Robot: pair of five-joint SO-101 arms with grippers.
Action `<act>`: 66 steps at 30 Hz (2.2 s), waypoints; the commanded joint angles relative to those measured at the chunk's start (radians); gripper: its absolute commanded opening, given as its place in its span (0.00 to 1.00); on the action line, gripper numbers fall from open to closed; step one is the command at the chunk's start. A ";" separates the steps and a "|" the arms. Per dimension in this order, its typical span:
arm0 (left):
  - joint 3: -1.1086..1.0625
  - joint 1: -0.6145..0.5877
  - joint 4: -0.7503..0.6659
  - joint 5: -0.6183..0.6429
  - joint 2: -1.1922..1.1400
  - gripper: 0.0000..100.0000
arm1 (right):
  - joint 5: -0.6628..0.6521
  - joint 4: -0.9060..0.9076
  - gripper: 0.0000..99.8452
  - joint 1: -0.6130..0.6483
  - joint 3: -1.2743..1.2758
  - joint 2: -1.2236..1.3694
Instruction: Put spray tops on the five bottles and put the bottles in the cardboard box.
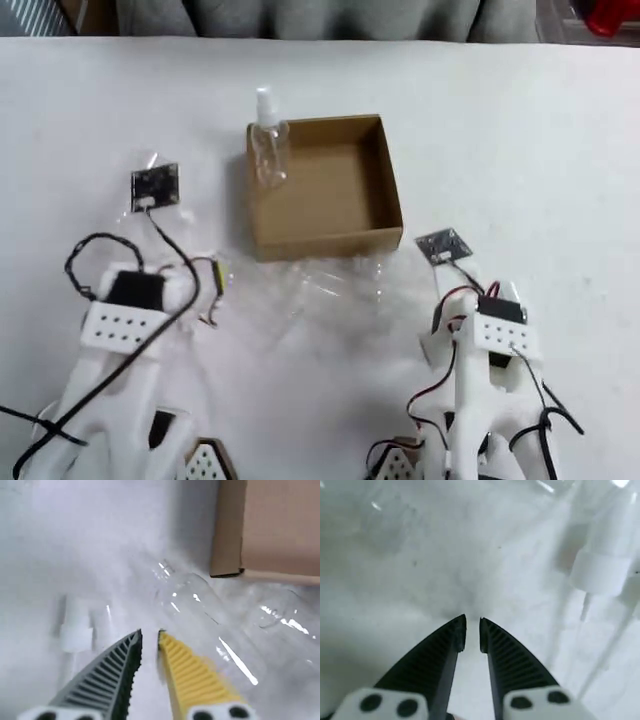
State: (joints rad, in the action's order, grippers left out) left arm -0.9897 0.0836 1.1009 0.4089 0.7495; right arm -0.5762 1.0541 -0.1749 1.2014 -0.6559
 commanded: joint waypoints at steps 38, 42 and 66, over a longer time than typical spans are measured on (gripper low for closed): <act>-0.028 0.012 -0.278 0.055 -0.343 0.31 | -0.014 -0.019 0.02 -0.005 0.005 -0.021; -0.018 -0.008 -0.215 -0.032 -0.343 0.31 | -0.014 -0.021 0.02 -0.005 0.005 -0.021; 0.110 -0.007 -0.072 -0.092 -0.344 0.31 | -0.061 -0.024 0.02 -0.002 0.012 -0.025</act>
State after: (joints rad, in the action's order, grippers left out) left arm -0.9467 0.0867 1.0196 0.1788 0.4058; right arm -0.6268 1.0403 -0.1749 1.2229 -0.6636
